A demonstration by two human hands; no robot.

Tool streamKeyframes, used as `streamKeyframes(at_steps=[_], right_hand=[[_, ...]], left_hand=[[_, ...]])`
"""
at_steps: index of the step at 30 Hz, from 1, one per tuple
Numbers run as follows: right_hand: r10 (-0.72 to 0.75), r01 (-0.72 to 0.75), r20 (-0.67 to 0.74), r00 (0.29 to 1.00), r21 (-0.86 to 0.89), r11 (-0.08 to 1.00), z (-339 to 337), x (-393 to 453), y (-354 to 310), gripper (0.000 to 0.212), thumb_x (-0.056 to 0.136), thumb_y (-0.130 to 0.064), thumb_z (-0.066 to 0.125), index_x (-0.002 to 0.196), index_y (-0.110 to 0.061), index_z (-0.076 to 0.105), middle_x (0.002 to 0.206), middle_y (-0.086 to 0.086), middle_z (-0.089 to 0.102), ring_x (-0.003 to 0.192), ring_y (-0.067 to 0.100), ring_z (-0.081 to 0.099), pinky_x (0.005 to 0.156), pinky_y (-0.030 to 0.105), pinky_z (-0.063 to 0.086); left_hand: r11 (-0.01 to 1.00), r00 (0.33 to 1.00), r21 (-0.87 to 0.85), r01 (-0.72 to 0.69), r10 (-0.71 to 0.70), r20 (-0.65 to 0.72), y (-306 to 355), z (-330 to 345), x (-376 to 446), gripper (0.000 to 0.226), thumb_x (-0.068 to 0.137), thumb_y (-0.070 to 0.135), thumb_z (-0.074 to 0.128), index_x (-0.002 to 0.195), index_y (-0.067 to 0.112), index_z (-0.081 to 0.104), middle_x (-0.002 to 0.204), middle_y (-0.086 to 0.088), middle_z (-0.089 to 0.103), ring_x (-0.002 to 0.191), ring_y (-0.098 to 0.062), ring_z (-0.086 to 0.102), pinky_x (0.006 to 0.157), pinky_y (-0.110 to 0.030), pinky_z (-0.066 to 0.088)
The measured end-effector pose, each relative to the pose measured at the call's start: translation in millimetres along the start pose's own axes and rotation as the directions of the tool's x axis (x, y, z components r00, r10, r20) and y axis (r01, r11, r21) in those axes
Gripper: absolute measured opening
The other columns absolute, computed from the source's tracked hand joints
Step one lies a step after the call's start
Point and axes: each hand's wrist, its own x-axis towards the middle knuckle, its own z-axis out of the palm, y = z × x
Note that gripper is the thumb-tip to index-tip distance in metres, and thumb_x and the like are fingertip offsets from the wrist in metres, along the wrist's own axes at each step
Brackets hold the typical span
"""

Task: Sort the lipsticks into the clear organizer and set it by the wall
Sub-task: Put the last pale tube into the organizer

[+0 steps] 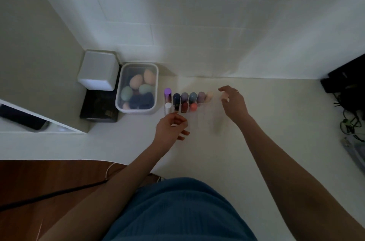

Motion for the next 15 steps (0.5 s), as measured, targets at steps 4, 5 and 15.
streamKeyframes(at_steps=[4, 5, 15], right_hand=[[0.084, -0.079, -0.041, 0.996, 0.107, 0.991, 1.0, -0.5, 2.7, 0.029, 0.083, 0.004, 0.046, 0.106, -0.009, 0.058, 0.099, 0.017, 0.062, 0.092, 0.03, 0.057, 0.069, 0.022, 0.032], [0.122, -0.112, -0.059, 0.991, 0.149, 0.982, 0.3, -2.1, 2.2, 0.026, 0.085, 0.001, 0.049, 0.108, -0.01, 0.056, 0.099, 0.015, 0.062, 0.089, 0.028, 0.057, 0.069, 0.022, 0.034], [0.28, -0.204, -0.06, 0.958, 0.543, 0.815, -12.6, -68.3, -13.2, 0.026, 0.077, -0.03, 0.075, 0.086, -0.019, 0.053, 0.073, 0.004, 0.073, 0.075, 0.028, 0.07, 0.076, 0.044, 0.055]], left_hand=[[1.0, 1.0, 0.022, -0.007, 0.008, -0.013, -0.1, 1.3, 0.2, 0.008, 0.085, 0.008, 0.064, 0.08, 0.014, 0.06, 0.084, -0.01, 0.066, 0.055, -0.015, 0.068, 0.047, -0.022, 0.053], [1.0, 1.0, 0.03, -0.01, 0.01, -0.015, 0.1, 1.9, 0.8, 0.008, 0.085, 0.008, 0.064, 0.081, 0.013, 0.061, 0.083, -0.01, 0.066, 0.056, -0.015, 0.068, 0.047, -0.023, 0.054], [0.996, 0.97, -0.081, 0.049, -0.029, 0.239, 14.8, 26.7, -2.6, 0.015, 0.094, 0.016, 0.052, 0.104, 0.008, 0.06, 0.092, -0.009, 0.068, 0.066, -0.016, 0.072, 0.055, -0.023, 0.057]])
